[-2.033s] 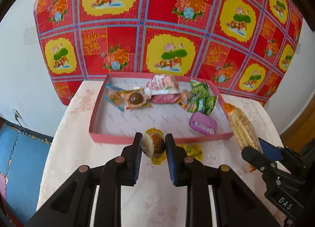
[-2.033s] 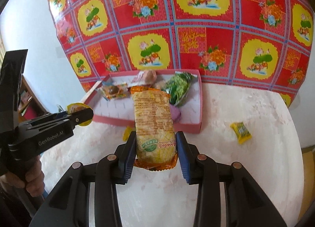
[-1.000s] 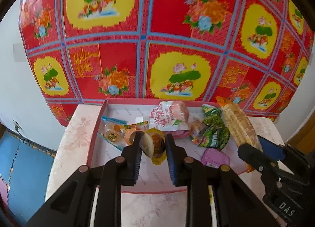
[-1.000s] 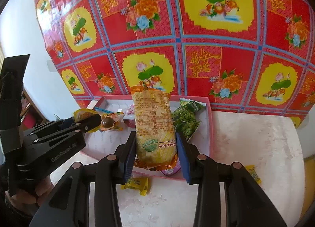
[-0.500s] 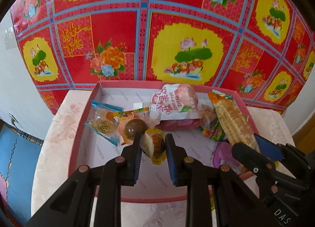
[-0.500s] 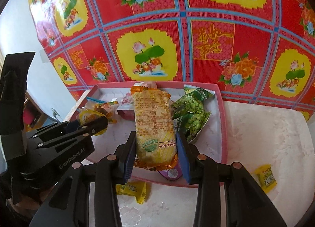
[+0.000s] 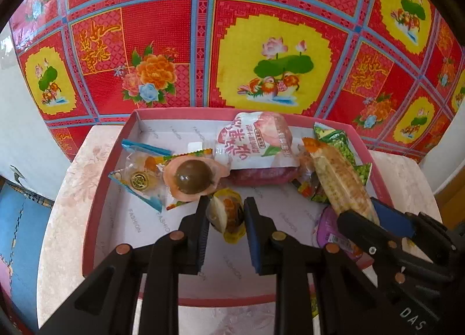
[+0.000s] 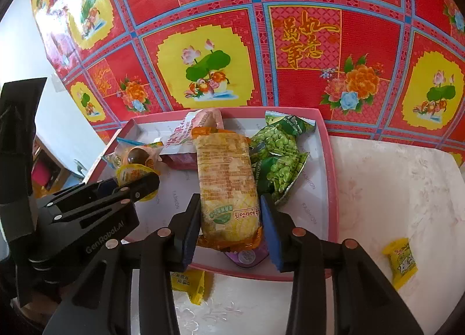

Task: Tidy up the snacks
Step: 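Open left gripper over the box while right gripper releases biscuit pack inside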

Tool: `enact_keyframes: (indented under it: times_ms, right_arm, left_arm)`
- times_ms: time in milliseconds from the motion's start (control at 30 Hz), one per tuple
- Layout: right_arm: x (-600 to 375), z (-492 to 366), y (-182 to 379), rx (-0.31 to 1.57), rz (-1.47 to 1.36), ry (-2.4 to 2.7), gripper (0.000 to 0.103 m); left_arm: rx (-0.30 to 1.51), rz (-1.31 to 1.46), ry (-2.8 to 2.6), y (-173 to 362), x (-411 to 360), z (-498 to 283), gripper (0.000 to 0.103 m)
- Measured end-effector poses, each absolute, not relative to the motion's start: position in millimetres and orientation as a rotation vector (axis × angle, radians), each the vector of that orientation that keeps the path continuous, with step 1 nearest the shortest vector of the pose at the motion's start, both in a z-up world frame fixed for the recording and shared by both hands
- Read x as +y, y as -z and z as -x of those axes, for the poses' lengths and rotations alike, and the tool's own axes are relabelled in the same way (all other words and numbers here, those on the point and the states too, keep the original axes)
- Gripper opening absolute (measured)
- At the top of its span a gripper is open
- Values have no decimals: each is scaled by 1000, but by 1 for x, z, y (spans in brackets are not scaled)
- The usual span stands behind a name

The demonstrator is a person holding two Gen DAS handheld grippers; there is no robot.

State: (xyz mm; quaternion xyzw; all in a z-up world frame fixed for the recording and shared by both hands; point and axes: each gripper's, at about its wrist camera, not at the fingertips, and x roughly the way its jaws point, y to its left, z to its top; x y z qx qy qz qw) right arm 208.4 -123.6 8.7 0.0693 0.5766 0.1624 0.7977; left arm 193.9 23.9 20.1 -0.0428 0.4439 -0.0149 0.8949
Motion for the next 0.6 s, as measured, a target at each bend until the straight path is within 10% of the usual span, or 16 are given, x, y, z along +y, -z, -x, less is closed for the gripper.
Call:
enact_keyframes:
  times_ms: [600]
  right_arm:
    - [-131, -205, -9, 1246, -146, -322, 63]
  left_arm:
    - [952, 77, 23, -29, 16, -191, 45]
